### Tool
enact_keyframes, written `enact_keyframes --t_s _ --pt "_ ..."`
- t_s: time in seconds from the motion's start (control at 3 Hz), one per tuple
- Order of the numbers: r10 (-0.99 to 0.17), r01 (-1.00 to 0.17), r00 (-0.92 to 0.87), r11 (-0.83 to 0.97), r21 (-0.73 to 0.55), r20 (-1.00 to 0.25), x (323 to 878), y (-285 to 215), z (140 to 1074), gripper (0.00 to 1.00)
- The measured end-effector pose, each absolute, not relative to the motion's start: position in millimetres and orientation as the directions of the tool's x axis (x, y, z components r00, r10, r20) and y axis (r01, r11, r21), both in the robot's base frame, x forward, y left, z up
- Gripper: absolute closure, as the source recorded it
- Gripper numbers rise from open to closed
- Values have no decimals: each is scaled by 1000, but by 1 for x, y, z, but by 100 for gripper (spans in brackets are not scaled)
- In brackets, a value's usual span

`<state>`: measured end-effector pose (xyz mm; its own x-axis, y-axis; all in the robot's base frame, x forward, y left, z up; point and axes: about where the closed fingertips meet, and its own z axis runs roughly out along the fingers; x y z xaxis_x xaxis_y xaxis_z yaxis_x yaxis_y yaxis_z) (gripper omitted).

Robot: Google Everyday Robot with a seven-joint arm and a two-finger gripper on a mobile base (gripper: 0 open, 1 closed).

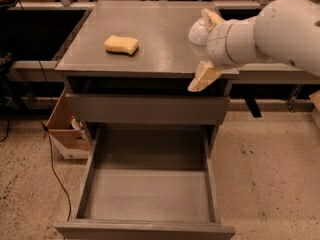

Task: Pick sponge from middle drawer and place on counter

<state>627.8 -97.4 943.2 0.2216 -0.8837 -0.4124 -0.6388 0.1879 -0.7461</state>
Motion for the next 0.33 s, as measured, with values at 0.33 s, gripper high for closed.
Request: enact_keyframes --t_s 0.33 --pt "-889 -629 222 183 -756 -400 631 -105 945 0"
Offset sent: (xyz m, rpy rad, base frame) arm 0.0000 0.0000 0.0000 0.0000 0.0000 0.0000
